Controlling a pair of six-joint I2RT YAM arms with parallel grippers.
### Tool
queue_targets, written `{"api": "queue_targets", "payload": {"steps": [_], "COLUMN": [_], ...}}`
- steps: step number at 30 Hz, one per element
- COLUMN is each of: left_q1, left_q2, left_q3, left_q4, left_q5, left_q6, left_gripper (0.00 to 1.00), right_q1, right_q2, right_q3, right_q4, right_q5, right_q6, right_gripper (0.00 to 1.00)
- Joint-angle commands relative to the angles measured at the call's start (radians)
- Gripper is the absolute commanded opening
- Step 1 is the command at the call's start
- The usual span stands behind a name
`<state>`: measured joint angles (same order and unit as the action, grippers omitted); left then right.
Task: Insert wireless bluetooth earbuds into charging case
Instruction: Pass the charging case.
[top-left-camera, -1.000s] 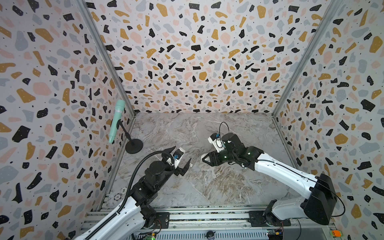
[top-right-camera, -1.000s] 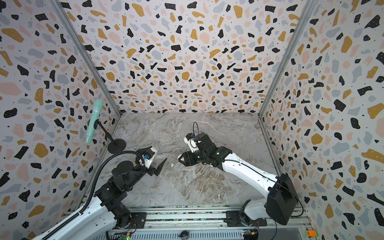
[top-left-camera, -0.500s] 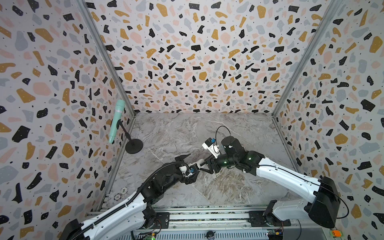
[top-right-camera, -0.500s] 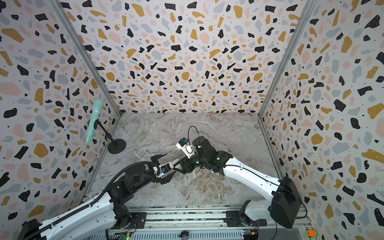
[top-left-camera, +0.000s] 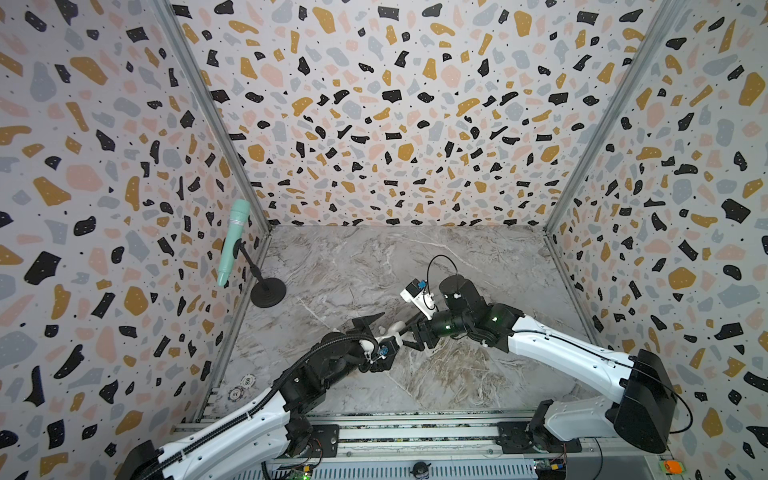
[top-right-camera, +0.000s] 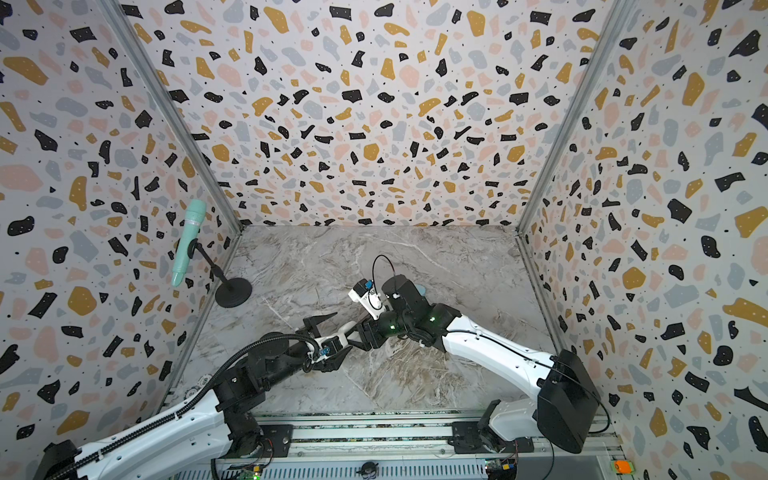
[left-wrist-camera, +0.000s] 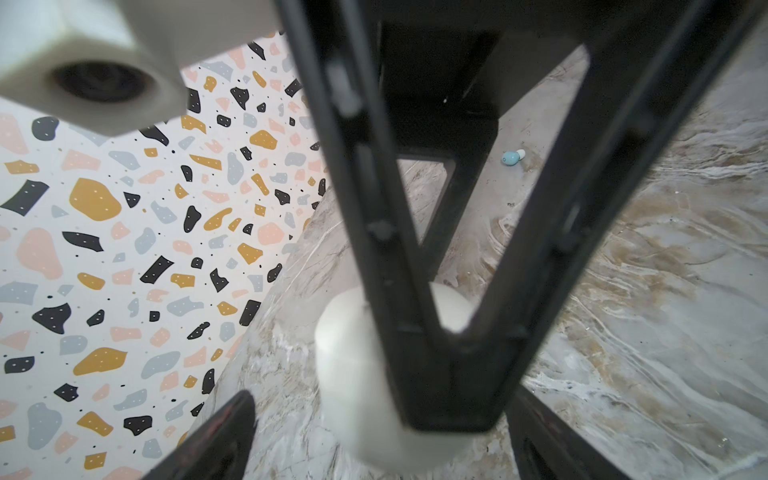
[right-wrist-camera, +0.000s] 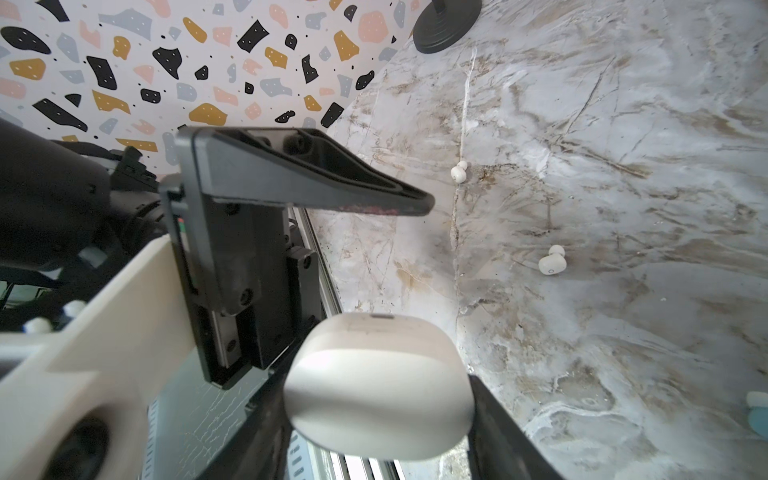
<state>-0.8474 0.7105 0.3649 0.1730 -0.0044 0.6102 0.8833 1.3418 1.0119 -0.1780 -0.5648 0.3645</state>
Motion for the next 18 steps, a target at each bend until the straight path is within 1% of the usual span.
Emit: {"api": "queue_targets", "payload": {"steps": [1,4,6,7,9,12,18], "left_q1": [-0.004,-0.004,-0.007,-0.006,-0.007,-0.007,-0.009], "left_q2": [-0.014,-0.008,-0.005,-0.004,0.001,0.007,0.012], "left_q3": [-0.014,-0.013,-0.011,-0.011,-0.009,-0.006,-0.008], "left_q4": [0.054,0.043,0.039,0.040,0.042,0.044,0.050], "left_q5": [0.019,0.033,0.039,0.040,0.040,0.047,0.056], "left_q6": [-0.015,-0.018,-0.019,-0.020,-0.021,-0.020,-0.029], "left_gripper": [0.89,0.85,0.80,0.79,0.74,0.69,0.68], "right_q1": [0.006,0.006,0.006,0.006,0.006,0.007,0.009], "right_q2": [-0.012,-0.021,-0.027,-0.028,-0.026,-0.023,-0.028], "right_q3": [-0.006,-0.014,-0.018,-0.022,-0.025,-0.027,-0.039], "right_q4": [0.033,0.045,0.054,0.058,0.065,0.069,0.094], "right_q5": [-0.012,-0.004,0.003,0.001,-0.011,-0.015,-0.020], "right_q6": [-0.010,-0.006,-0.001,0.002,0.003,0.004,0.010], "right_gripper": [0.00,0.00,0.00,0.00,0.00,0.00,0.00]}}
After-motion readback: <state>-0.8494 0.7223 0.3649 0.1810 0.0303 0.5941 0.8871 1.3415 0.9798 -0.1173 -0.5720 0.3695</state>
